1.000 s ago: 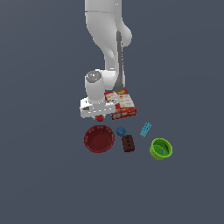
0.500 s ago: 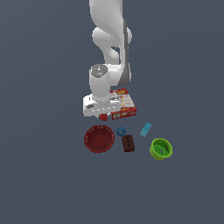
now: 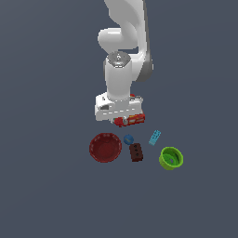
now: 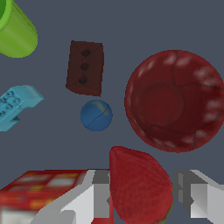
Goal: Pick up a designated object from a clutter of objects.
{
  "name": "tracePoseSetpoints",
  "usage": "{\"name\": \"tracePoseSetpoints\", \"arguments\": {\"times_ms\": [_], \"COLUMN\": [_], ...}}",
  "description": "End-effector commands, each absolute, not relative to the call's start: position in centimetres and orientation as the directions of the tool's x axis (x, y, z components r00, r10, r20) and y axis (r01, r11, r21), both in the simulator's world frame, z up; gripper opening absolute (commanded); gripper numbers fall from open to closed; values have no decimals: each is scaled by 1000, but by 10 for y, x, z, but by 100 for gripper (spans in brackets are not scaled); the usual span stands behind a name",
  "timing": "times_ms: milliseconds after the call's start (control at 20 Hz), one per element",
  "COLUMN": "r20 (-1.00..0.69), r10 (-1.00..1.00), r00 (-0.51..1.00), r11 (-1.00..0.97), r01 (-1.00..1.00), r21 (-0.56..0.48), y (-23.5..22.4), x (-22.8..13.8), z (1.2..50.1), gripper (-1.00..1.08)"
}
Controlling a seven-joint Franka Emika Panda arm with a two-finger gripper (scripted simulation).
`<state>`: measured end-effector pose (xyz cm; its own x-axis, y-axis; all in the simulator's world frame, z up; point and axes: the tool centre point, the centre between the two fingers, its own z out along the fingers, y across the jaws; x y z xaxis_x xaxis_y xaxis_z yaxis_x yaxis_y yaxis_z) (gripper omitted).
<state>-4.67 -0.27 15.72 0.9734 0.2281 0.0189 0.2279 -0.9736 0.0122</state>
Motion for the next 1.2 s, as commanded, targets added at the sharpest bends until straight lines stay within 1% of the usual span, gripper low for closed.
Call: {"name": "tracePoseSetpoints", "arguments": {"times_ms": [0,600,1150], "r20": [17,11,6], "r10": [228,229,230], "r00": [974,973,973], "r11": [-974,-973,-973], "r01": [228,229,230], "r21": [12,8,4], "y": [11,75,120], "x": [-37,15,54], "z": [178,273,339], "gripper": [-100,-100,-100]}}
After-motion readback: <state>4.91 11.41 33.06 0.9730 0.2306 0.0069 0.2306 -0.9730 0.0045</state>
